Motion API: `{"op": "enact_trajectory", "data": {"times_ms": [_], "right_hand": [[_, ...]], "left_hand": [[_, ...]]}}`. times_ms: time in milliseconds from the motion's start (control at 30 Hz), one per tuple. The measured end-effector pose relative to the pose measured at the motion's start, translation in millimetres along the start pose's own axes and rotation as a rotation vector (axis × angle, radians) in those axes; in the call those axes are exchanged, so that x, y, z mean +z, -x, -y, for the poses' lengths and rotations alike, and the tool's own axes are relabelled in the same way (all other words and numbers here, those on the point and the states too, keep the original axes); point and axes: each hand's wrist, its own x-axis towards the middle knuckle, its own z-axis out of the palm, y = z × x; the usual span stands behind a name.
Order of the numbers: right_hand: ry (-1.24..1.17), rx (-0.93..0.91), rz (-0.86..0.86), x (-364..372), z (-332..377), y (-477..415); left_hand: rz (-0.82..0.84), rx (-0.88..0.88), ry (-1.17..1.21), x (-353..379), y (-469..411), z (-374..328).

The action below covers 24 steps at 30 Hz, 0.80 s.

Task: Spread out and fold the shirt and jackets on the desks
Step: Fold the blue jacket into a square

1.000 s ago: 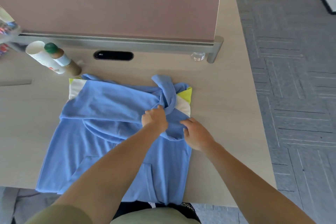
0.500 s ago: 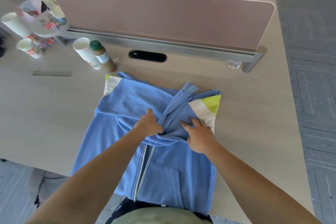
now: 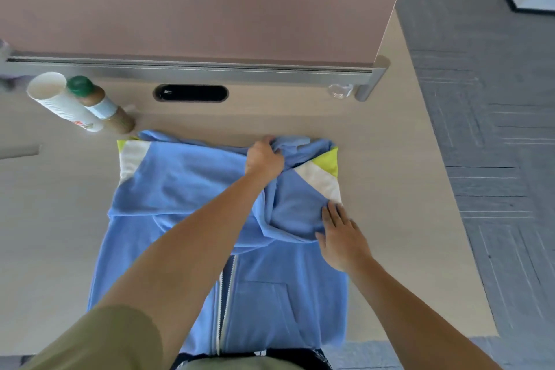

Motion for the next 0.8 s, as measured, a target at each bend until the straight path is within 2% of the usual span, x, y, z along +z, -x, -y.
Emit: {"op": "enact_trajectory", "data": {"times_ms": [133, 200, 233, 300, 367, 467, 533, 600, 800], "right_hand": [[0.01, 0.038, -0.005, -11, -1, -8], [-0.032, 0.094, -0.047, -27, 8, -15], [-0.058, 0.117, -0.083, -36, 14, -18], [-0.089, 0.089, -0.2, -52, 32, -26], [-0.109, -0.055, -0.247, -61, 56, -34], [-0.071, -0.256, -0.12, -56, 91, -41], [-0.037, -0.268, -0.005, -45, 104, -43], [0.009, -0.249, 0.031, -36, 107, -42], [-0.041, -0.218, -0.049, -40, 104, -54]], "left_hand": [[-0.103, 0.012, 0.814, -34, 23, -25], [-0.209, -0.056, 1.083, -59, 34, -18], [-0.258, -0.11, 1.144, -72, 38, -5], [-0.334, -0.225, 1.194, -96, 48, 29], [-0.367, -0.309, 1.31, -115, 60, 64], [-0.326, -0.354, 1.489, -129, 81, 106], [-0.353, -0.407, 1.49, -131, 92, 130], [-0.425, -0.497, 1.468, -132, 100, 151], [-0.525, -0.543, 1.391, -140, 105, 193]]}}
